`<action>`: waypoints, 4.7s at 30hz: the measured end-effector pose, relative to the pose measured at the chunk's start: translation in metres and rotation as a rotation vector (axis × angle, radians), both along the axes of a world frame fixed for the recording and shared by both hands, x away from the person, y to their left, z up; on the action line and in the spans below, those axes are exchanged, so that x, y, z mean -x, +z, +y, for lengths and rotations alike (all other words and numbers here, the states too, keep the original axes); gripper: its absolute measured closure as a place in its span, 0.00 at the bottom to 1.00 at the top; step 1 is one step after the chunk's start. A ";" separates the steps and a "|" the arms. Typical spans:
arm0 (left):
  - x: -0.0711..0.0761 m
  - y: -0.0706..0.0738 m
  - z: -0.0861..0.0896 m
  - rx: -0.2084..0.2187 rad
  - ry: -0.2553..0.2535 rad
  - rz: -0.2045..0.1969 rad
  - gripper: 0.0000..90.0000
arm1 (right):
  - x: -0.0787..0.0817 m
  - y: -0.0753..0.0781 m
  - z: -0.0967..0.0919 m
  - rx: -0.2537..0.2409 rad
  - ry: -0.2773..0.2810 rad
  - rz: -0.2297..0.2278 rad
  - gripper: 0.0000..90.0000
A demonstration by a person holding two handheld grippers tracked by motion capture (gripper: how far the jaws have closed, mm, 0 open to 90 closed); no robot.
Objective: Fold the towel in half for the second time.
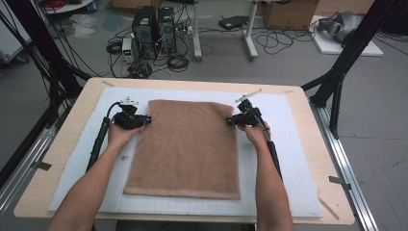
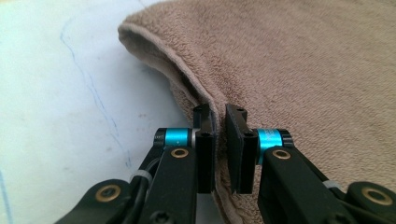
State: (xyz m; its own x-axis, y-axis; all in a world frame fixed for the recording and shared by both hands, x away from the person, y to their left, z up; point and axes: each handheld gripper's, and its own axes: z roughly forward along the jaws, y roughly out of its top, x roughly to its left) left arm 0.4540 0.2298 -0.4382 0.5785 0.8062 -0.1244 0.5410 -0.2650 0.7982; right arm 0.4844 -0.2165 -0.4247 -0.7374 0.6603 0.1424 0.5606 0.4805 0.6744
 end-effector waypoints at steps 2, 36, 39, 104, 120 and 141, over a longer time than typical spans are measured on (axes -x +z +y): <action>0.003 0.007 0.002 0.007 -0.013 -0.020 0.92 | 0.004 0.009 0.000 -0.005 0.011 -0.029 0.90; 0.123 0.013 0.037 -0.065 -0.205 -0.018 0.68 | 0.124 0.014 -0.029 -0.077 0.139 0.027 0.66; 0.123 0.019 0.041 -0.070 -0.195 -0.023 0.62 | 0.126 0.022 -0.034 -0.086 0.120 -0.002 0.62; 0.172 0.052 0.038 0.013 -0.356 -0.055 0.62 | 0.170 0.070 -0.012 -0.189 0.318 -0.121 0.70; 0.146 0.017 0.008 -0.056 -0.425 0.042 0.94 | 0.158 0.006 0.013 0.032 0.338 0.004 0.94; 0.147 0.047 0.030 0.006 -0.371 -0.005 0.61 | 0.158 0.041 -0.012 -0.126 0.343 -0.016 0.70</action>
